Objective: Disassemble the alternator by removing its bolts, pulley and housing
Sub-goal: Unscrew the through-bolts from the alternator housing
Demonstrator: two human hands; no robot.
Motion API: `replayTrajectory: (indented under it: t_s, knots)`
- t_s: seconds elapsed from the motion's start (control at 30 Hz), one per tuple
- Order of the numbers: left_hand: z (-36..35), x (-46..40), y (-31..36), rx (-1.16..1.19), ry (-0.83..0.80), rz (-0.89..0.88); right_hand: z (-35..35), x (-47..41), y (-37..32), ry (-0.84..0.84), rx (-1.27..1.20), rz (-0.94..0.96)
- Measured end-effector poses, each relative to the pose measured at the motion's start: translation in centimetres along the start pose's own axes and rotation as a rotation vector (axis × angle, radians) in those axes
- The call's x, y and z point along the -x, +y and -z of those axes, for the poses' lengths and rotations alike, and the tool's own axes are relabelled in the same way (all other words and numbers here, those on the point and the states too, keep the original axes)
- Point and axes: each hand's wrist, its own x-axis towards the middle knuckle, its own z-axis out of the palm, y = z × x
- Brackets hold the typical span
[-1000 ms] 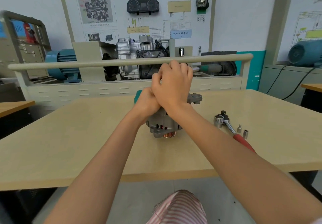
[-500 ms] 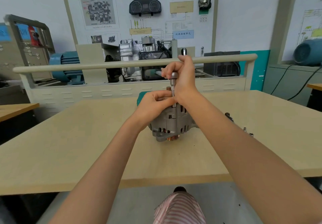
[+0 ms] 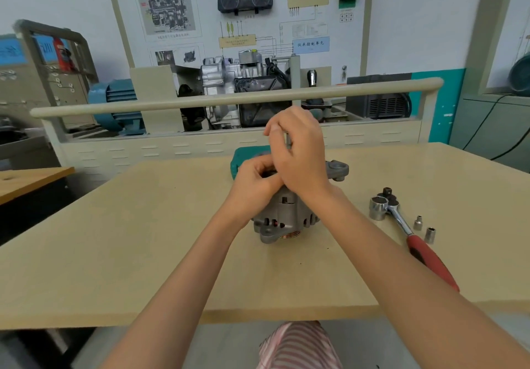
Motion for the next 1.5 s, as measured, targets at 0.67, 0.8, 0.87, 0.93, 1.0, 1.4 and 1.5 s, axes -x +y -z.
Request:
replayTrajectory:
  t_s: [0.67, 0.8, 0.87, 0.93, 1.0, 1.4, 1.5]
  knots:
    - [0.0, 0.0, 0.0, 0.001, 0.037, -0.156, -1.1, 0.1, 1.6, 0.085, -0.235, 0.207]
    - [0.7, -0.4, 0.0, 0.008, 0.029, -0.157, -1.9, -0.3, 1.9, 0.084, -0.283, 0.213]
    - [1.0, -1.0, 0.0, -0.012, 0.052, -0.145, -2.3, -0.9, 2.2, 0.088, -0.292, 0.212]
    - [1.3, -1.9, -0.1, -0.033, 0.07, -0.11, -2.8, -1.9, 2.7, 0.091, -0.299, 0.199]
    - [1.6, -2.8, -0.1, -0.044, 0.067, -0.096, -3.2, -2.6, 3.0, 0.1, -0.292, 0.196]
    - [2.1, -3.8, -0.8, 0.01, -0.034, -0.139, -3.2, -2.5, 3.4, 0.136, -0.197, 0.182]
    - [2.4, -3.6, -1.0, 0.016, -0.089, -0.183, -3.0, -2.1, 2.9, 0.138, -0.154, 0.164]
